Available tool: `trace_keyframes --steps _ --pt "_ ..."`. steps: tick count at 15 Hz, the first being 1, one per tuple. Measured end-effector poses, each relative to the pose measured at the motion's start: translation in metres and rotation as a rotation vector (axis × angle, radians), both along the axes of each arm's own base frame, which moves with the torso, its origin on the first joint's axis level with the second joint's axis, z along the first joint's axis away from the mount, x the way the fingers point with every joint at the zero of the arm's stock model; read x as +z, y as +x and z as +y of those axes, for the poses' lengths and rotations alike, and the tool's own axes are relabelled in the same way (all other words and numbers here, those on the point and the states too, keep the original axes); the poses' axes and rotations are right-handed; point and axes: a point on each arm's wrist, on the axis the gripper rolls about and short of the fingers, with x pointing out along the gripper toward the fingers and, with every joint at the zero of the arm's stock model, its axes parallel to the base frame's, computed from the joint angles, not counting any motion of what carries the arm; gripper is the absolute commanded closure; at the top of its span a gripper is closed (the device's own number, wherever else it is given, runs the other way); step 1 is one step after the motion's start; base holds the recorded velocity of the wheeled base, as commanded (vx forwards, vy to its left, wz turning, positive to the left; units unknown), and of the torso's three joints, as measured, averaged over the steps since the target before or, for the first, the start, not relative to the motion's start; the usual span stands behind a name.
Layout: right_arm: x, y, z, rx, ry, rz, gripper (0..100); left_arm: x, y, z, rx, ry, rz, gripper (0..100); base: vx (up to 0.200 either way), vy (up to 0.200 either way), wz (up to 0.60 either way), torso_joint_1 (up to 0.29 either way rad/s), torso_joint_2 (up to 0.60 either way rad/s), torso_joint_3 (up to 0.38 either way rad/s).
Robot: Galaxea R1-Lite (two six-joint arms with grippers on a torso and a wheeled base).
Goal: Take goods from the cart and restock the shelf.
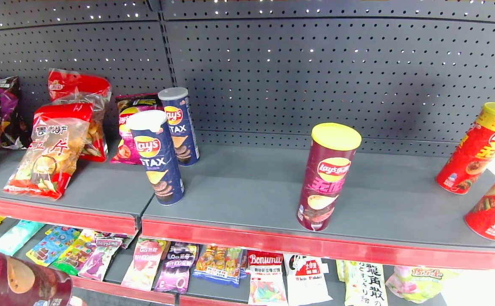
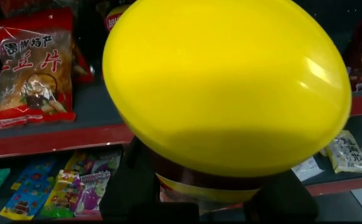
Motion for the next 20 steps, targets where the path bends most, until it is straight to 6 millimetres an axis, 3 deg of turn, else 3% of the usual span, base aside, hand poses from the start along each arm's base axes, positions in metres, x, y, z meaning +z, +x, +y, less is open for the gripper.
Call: trace_keyframes --steps 8,13,17,20 --pt "0.000 0.000 0.000 0.000 0.003 -0.001 0 -0.004 -0.001 0.000 0.002 -0.013 0.005 100 0.000 0.000 -0.60 0.002 0.00 0.005" --pt "0.000 0.000 0.000 0.000 0.003 0.000 0 0.000 0.001 0.000 0.001 -0.017 0.008 100 0.000 0.000 0.00 0.000 0.00 0.000" --pt "0.000 0.000 0.000 0.001 0.003 0.000 0 0.007 0.020 -0.001 -0.036 -0.020 0.047 100 0.000 0.000 0.00 0.000 0.00 0.000" --pt "0.000 0.000 0.000 0.000 0.003 -0.001 0 0.017 0.053 -0.002 -0.093 -0.006 0.070 100 0.000 0.000 0.00 0.000 0.00 0.000"
